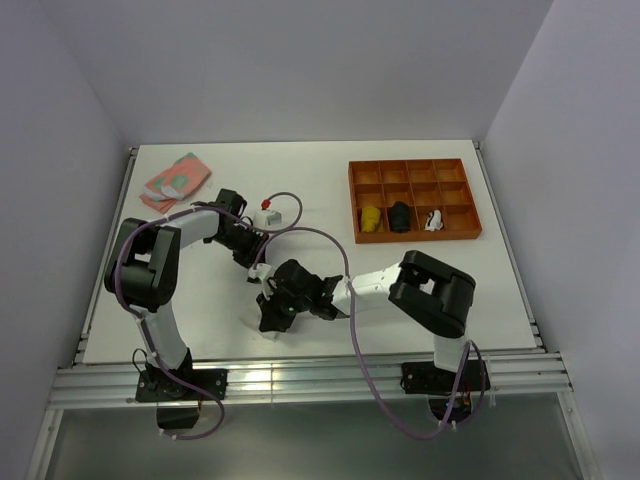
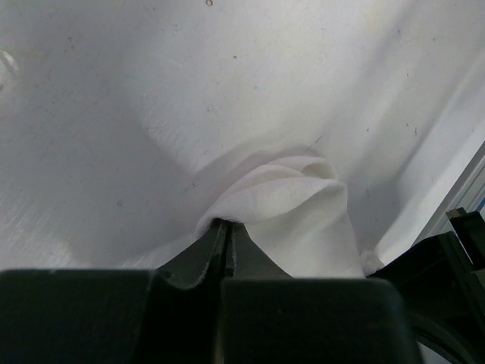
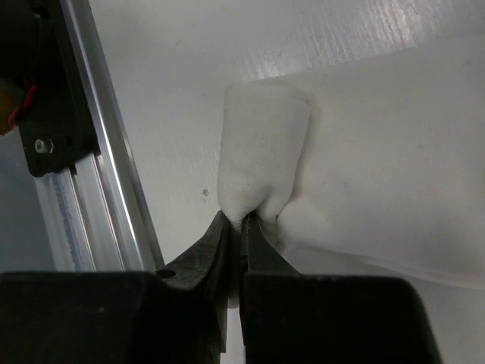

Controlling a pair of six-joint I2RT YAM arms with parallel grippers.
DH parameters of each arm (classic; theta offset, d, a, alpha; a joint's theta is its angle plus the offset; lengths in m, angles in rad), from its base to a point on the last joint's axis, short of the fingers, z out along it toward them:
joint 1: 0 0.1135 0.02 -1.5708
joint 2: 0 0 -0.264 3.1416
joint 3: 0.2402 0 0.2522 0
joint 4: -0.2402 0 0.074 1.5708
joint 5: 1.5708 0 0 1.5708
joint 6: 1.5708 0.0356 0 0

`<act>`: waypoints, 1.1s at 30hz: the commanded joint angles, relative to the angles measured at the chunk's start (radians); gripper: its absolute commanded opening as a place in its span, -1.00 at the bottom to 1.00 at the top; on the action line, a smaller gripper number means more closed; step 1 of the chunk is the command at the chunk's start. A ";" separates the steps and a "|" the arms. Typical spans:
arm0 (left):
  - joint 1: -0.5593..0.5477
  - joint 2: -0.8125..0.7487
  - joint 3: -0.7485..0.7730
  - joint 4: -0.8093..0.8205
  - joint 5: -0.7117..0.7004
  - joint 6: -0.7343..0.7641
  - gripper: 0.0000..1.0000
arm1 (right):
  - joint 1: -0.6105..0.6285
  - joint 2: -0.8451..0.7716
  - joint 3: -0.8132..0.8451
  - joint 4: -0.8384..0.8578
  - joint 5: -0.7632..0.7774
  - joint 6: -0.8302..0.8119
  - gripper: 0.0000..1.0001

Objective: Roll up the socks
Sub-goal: Roll the sock at the center of the board.

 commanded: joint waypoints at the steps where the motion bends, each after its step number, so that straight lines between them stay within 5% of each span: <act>1: -0.004 -0.028 0.022 0.046 0.011 -0.014 -0.88 | -0.017 0.107 -0.013 -0.126 -0.019 0.019 -1.00; 13: -0.004 -0.138 -0.002 0.172 0.003 -0.102 -0.38 | -0.023 0.260 0.091 -0.267 0.004 0.053 -1.00; 23: 0.083 -0.229 -0.001 0.287 0.005 -0.234 -0.21 | -0.039 0.311 0.099 -0.310 -0.003 0.070 -1.00; 33: 0.177 -0.333 0.001 0.215 0.032 -0.079 -0.21 | -0.059 0.323 0.117 -0.371 0.016 0.077 -1.00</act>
